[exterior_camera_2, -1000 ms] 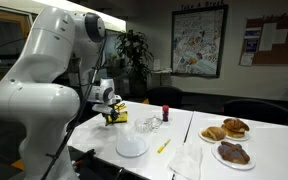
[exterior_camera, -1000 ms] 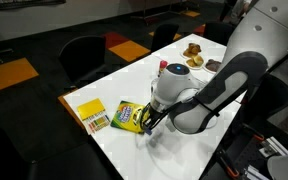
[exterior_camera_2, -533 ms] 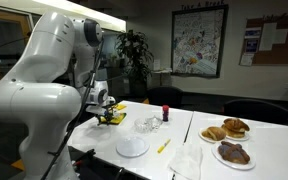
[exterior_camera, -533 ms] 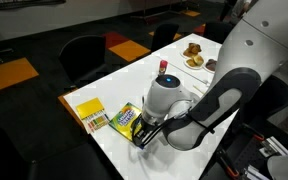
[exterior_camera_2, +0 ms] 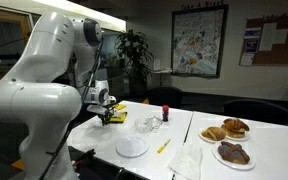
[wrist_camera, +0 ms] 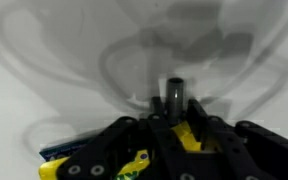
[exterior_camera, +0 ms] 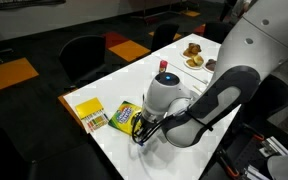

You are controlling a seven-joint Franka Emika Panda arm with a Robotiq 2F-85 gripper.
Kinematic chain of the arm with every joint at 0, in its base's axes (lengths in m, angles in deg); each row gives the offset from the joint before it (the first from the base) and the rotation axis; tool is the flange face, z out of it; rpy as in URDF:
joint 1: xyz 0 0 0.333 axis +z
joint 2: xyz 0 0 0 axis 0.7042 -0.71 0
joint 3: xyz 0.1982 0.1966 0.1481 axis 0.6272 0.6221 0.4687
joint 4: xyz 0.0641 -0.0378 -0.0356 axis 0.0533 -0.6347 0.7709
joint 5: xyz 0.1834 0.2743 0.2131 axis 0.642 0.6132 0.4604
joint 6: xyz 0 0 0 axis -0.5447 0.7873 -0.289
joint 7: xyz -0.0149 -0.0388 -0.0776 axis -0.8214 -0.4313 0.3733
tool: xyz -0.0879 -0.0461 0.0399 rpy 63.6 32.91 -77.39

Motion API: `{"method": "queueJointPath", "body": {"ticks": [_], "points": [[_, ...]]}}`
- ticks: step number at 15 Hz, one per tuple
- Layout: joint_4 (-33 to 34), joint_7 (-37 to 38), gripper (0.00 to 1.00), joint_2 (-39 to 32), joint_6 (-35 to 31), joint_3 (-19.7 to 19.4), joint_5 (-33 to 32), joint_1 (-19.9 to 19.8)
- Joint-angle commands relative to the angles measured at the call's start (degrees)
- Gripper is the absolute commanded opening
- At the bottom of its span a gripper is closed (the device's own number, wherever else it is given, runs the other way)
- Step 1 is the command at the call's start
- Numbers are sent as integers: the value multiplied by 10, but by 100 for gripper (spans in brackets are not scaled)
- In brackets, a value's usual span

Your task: Pick up two of the crayons and put them to the right

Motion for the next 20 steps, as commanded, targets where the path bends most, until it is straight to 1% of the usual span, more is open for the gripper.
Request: {"method": "queueJointPath", "body": {"ticks": [1,2,4,7,8,10,13,20], "points": [[8,26,2,-9,9,-16,3,21],[7,34,0,-8,11,-19,4,25],[3,50,4,-8,14,-16,10,29],[-2,65,4,-6,15,-15,12,36],[-17,50,4,5,11,-4,14,13],[-24,55,4,9,8,-3,17,18],[-38,53,4,16,0,10,19,20],[-125,48,4,53,-39,84,36,21]]}}
